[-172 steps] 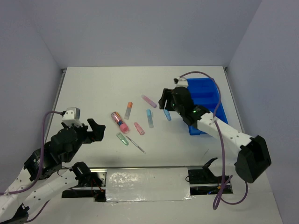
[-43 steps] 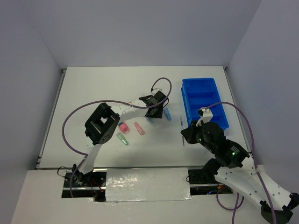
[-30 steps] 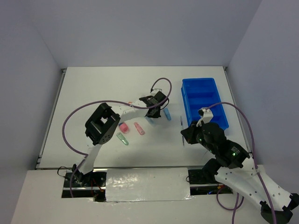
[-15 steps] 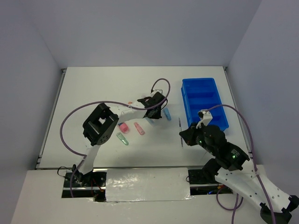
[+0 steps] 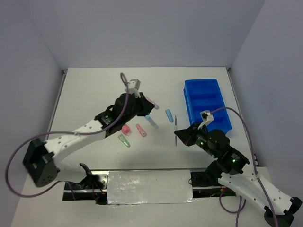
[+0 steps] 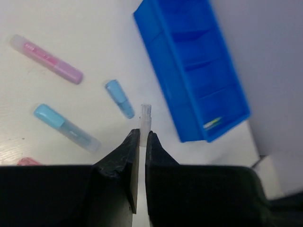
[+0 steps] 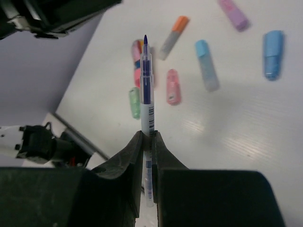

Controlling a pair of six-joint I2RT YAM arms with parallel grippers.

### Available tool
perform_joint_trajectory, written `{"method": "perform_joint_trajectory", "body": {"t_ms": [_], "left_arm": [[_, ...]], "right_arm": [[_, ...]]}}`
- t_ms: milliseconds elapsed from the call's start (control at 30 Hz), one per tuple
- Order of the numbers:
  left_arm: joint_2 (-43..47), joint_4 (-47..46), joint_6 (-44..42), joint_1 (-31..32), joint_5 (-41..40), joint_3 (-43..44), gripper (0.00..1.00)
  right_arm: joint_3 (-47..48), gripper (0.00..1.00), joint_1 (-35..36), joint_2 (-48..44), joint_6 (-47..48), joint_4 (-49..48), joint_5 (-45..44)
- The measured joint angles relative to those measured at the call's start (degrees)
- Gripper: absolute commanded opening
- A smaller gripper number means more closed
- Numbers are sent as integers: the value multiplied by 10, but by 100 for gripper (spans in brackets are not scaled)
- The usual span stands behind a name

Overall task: Sort the stationery into containers
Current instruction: Close the pen cap on the pen.

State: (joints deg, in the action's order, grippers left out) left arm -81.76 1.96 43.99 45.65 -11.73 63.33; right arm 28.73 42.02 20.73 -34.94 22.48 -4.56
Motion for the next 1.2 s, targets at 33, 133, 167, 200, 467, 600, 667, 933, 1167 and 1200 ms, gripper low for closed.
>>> {"method": "perform_joint_trajectory", "body": {"t_ms": [33, 133, 167, 200, 467, 600, 667, 933, 1167, 1200], "left_arm": [[45, -39, 4, 0, 5, -37, 0], [152, -134, 15, 0, 31, -132, 0], [182, -161, 17, 0, 42, -161, 0], [207, -185, 18, 0, 52, -184, 0], [311, -281, 30, -1, 121, -243, 0], [347, -307, 41, -1, 141, -265, 0], [362, -311, 45, -1, 145, -280, 0], [383, -342, 73, -1, 162, -315, 0], [384, -368, 88, -1, 175, -316, 0], [384, -368, 88, -1, 176, -316, 0]], "right_arm": [[-14, 0, 7, 3, -11, -34, 10], [-49, 0, 57, 25, -39, -115, 24], [-55, 0, 83, 38, -45, -140, 24], [-56, 0, 106, 52, -48, -160, 22], [-27, 0, 243, 190, -40, -306, -7], [-15, 0, 264, 200, -24, -335, -28], [-9, 0, 271, 200, -14, -341, -39], [24, 0, 282, 202, 15, -358, -53], [32, 0, 287, 217, 28, -365, -58], [32, 0, 287, 218, 29, -365, -59]]}}
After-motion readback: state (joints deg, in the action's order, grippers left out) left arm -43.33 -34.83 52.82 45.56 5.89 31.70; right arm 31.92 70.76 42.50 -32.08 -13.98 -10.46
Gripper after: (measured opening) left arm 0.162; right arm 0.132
